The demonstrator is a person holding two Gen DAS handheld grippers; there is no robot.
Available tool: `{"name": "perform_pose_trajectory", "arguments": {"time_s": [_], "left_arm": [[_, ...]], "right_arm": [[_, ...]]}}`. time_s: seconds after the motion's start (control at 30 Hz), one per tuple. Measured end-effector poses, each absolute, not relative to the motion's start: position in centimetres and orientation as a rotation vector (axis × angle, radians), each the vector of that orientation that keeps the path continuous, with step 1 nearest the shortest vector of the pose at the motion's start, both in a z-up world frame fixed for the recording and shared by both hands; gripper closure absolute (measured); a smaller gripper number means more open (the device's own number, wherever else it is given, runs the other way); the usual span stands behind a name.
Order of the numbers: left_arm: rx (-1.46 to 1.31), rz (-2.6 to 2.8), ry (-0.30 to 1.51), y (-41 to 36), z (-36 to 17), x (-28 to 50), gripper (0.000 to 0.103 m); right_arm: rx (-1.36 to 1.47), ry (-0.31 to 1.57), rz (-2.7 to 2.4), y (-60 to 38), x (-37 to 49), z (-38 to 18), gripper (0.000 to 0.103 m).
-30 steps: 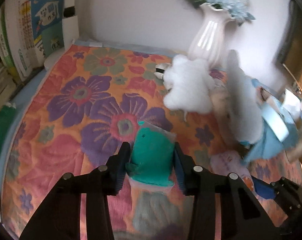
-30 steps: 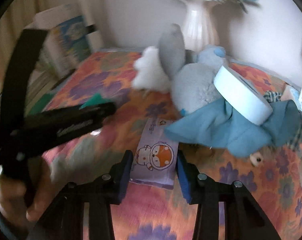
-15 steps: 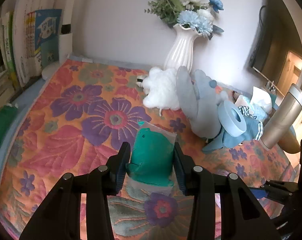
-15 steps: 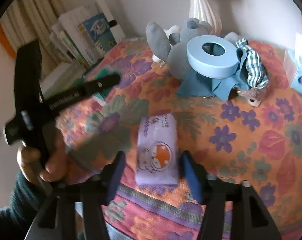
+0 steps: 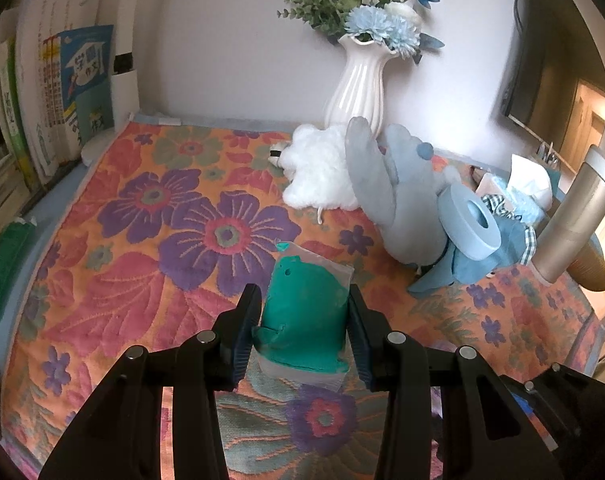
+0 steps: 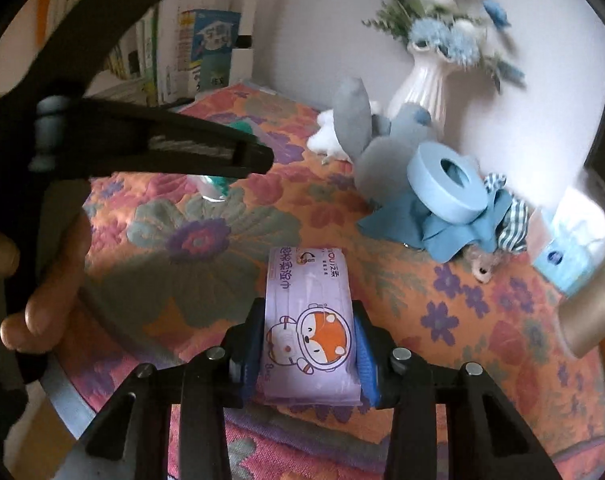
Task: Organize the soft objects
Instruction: 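Carry the green pouch and purple pack to the glass table and release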
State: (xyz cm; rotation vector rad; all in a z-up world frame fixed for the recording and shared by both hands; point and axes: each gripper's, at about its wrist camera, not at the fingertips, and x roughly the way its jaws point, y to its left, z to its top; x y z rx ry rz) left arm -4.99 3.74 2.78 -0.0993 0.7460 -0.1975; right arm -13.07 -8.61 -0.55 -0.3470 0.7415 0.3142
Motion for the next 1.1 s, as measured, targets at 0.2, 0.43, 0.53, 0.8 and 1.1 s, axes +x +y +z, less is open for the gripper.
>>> {"name": "perform_pose_trajectory", "arguments": {"time_s": [0.2, 0.43, 0.53, 0.8, 1.1], "left_arm": [[-0.082, -0.187, 0.756, 3.6, 2.6, -4.8, 0.064], [-0.022, -0.178, 0.762, 1.9, 3.0, -5.2, 0.064], [-0.069, -0.26, 0.753, 0.0, 3.7, -6.1, 0.064], [-0.03, -0.431, 0.714, -7.8, 6.5, -7.7, 0.064], [-0.003, -0.618, 0.676, -15.9, 9.6, -8.8, 0.064]], "right_arm": [[-0.243, 0.798, 0.385, -10.5, -13.2, -0.2, 0.064], [-0.07, 0.862, 0.332, -16.2, -12.7, 1.0, 0.064], [-0.027, 0.843, 0.291, -18.7, -13.5, 2.2, 0.064], [0.046, 0.772, 0.178, -25.3, -15.3, 5.6, 0.064], [0.195, 0.693, 0.058, -33.3, -18.3, 9.1, 0.064]]}}
